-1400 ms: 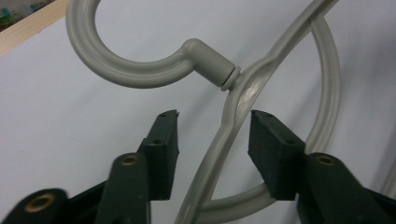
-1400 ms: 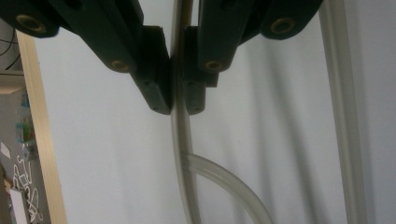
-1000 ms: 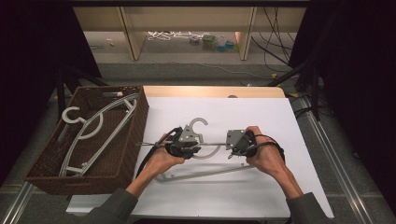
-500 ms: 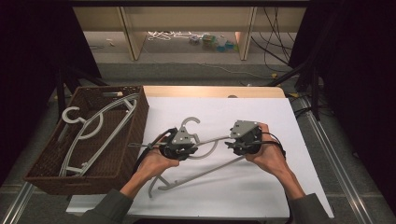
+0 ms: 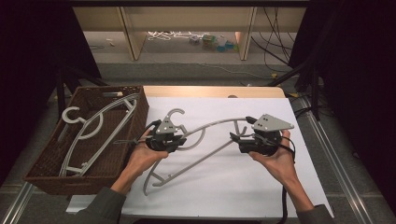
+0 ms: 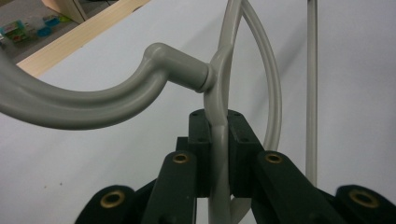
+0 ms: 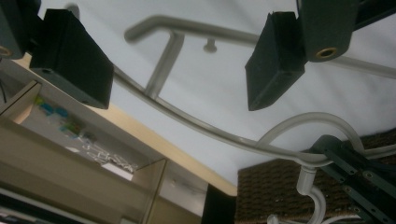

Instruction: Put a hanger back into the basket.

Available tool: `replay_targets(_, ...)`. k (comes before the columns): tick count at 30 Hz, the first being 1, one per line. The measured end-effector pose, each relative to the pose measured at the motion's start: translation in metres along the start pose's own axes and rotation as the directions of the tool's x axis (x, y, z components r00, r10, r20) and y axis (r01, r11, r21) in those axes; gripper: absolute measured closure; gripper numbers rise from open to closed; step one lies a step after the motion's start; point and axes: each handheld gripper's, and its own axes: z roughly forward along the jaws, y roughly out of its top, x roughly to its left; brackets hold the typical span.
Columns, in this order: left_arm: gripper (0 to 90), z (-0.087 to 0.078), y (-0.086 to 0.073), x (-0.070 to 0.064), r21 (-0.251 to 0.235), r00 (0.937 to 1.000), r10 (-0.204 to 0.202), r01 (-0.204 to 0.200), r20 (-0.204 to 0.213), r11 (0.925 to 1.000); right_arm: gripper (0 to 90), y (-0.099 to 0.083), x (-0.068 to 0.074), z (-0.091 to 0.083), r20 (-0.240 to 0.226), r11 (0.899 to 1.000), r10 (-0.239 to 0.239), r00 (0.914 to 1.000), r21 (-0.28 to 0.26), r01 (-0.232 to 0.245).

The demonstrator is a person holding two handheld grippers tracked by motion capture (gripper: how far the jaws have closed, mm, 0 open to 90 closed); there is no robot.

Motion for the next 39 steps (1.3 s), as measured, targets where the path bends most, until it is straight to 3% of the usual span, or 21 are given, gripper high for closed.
replay_targets(2,82.1,-0.003,-0.001,0.0,-0.002,0.9989,-0.047,0.047,-0.002,0.9989,23.5,-0.002,0.001,-0.005,0.011,1.0,0.011,0.9999,-0.011,-0.01)
replay_targets(5,82.1,-0.008,0.0,0.005,-0.016,0.9991,-0.043,0.043,-0.001,0.999,23.2,-0.008,0.006,-0.011,0.006,0.997,0.062,0.9981,-0.036,-0.061)
replay_targets(6,82.1,-0.009,0.0,0.007,-0.031,0.9992,-0.041,0.041,0.0,0.9987,23.1,-0.01,0.006,-0.013,0.012,0.998,0.059,0.9982,-0.038,-0.059)
replay_targets(10,82.1,-0.012,-0.002,0.012,-0.05,0.9959,-0.089,0.09,0.011,0.9947,22.4,-0.018,0.01,-0.017,0.009,0.994,0.093,0.9956,-0.054,-0.092)
replay_targets(18,82.1,-0.029,-0.001,0.016,-0.114,0.9864,-0.163,0.164,0.023,0.9799,19.7,-0.033,0.016,-0.022,0.015,0.988,0.135,0.9907,-0.073,-0.134)
replay_targets(25,82.1,-0.056,0.011,0.016,-0.132,0.9839,-0.166,0.173,0.066,0.976,19.7,-0.046,0.024,-0.024,0.019,0.985,0.15,0.9886,-0.093,-0.147)
replay_targets(30,82.1,-0.076,0.022,0.021,-0.135,0.9785,-0.186,0.197,0.089,0.9711,19.6,-0.05,0.027,-0.025,0.018,0.988,0.123,0.9923,-0.097,-0.12)
replay_targets(39,82.1,-0.123,0.038,0.032,-0.148,0.9893,-0.143,0.146,0.031,0.9782,19.3,-0.058,0.03,-0.028,0.01,0.985,0.146,0.9893,-0.092,-0.144)
